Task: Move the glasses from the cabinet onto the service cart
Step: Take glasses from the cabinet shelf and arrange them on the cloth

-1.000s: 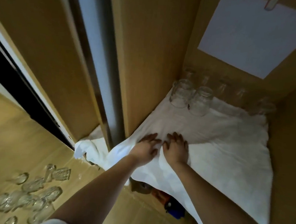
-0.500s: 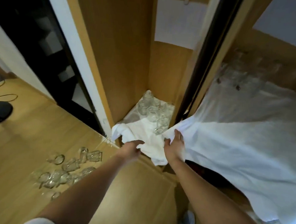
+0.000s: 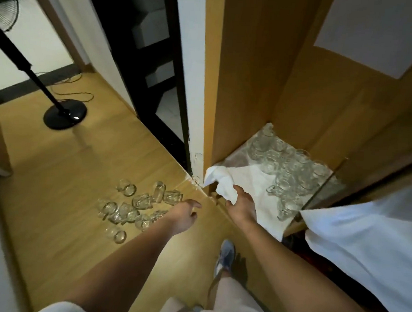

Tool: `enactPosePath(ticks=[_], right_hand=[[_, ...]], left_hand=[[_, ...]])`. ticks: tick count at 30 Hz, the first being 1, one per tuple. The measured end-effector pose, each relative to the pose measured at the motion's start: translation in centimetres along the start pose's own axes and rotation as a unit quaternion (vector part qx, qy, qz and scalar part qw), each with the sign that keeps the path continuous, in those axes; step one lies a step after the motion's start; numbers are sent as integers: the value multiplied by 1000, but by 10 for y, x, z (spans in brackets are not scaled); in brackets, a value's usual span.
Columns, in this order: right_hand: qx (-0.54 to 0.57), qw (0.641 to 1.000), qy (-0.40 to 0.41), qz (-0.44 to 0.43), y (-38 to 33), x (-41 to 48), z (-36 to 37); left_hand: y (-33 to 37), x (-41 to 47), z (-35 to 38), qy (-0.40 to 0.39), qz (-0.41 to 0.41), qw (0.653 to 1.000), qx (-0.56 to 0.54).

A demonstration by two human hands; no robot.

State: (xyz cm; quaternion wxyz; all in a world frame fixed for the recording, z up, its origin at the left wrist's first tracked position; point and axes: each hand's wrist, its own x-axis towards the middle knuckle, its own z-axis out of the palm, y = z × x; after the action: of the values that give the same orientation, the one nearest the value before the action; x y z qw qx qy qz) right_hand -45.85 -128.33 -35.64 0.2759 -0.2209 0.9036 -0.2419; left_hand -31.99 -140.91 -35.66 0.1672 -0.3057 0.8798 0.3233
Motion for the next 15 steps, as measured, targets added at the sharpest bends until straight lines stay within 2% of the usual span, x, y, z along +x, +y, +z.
enactPosePath(ticks=[7,11,15], right_hand=[[29,999,-18,22,-23,107,-20],[35,999,11,33,-22,166,-63],[50,995,48,72,-5,212,-103]], left_hand=[[19,108,-50,9,-13,1000,-10],[55,175,-72,3,13,1000,6],[92,230,-78,-35,46,998,34]])
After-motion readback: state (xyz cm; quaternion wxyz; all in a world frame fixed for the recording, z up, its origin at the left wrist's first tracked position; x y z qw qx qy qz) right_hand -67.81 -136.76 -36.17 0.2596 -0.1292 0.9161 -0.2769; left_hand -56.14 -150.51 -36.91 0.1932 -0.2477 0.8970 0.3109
